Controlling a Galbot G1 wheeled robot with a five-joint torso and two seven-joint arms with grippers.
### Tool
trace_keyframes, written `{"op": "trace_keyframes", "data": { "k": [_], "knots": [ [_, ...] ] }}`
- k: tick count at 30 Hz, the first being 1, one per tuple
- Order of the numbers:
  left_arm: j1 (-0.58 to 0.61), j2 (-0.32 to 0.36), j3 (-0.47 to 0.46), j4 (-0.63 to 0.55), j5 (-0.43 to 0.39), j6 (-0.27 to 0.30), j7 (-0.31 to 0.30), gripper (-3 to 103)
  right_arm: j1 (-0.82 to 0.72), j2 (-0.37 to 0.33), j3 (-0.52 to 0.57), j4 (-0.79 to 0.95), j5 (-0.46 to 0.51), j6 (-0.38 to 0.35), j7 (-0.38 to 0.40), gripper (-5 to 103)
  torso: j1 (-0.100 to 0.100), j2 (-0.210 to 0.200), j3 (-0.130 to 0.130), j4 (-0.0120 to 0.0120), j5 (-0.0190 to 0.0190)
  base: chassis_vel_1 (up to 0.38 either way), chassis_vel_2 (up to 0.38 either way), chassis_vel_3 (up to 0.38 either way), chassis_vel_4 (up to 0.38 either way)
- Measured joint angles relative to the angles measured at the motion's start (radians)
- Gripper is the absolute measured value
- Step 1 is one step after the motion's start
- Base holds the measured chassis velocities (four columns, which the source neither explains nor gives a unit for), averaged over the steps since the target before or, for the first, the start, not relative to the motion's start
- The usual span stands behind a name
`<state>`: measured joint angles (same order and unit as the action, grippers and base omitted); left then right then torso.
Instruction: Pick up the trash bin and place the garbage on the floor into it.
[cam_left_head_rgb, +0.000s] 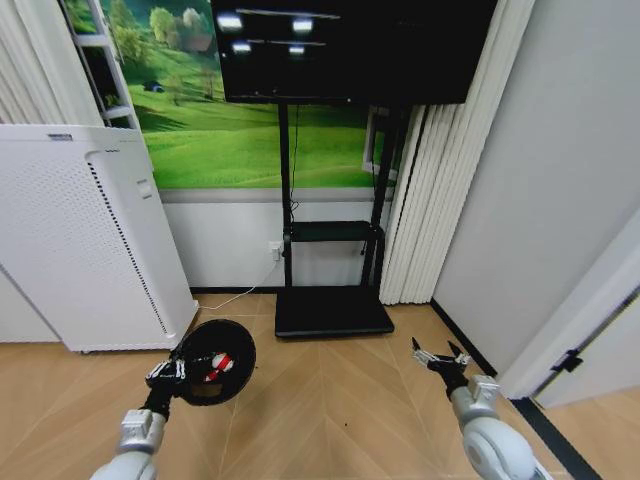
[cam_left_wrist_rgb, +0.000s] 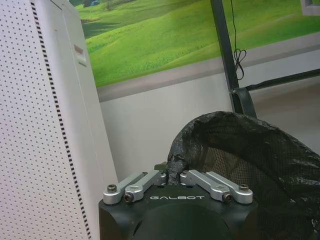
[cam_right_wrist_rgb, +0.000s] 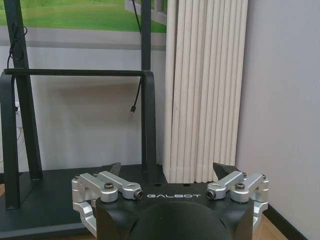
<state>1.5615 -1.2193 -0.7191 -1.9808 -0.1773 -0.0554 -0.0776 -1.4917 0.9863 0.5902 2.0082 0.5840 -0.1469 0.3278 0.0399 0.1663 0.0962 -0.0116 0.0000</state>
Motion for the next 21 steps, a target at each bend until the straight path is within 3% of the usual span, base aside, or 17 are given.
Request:
{"op": "trace_keyframes", "data": {
  "k": [11, 21],
  "knots": [
    [-0.03, -0.01, 0.026, 0.031, 0.005, 0.005, -0.001, 7, 0.002, 0.0, -0.002, -0.002, -0.001, 0.001, 0.0, 100, 0.0, 0.0, 0.0, -0.0001, 0.0003, 0.036, 0.03, -0.036, -0.029],
    [-0.048, -0.015, 0.042, 0.059, 0.012, 0.005, -0.001, 7, 0.002, -0.001, -0.003, -0.003, -0.002, 0.002, 0.0, 100, 0.0, 0.0, 0.0, -0.0001, 0.0, 0.193, 0.211, -0.205, -0.199]
  ]
}}
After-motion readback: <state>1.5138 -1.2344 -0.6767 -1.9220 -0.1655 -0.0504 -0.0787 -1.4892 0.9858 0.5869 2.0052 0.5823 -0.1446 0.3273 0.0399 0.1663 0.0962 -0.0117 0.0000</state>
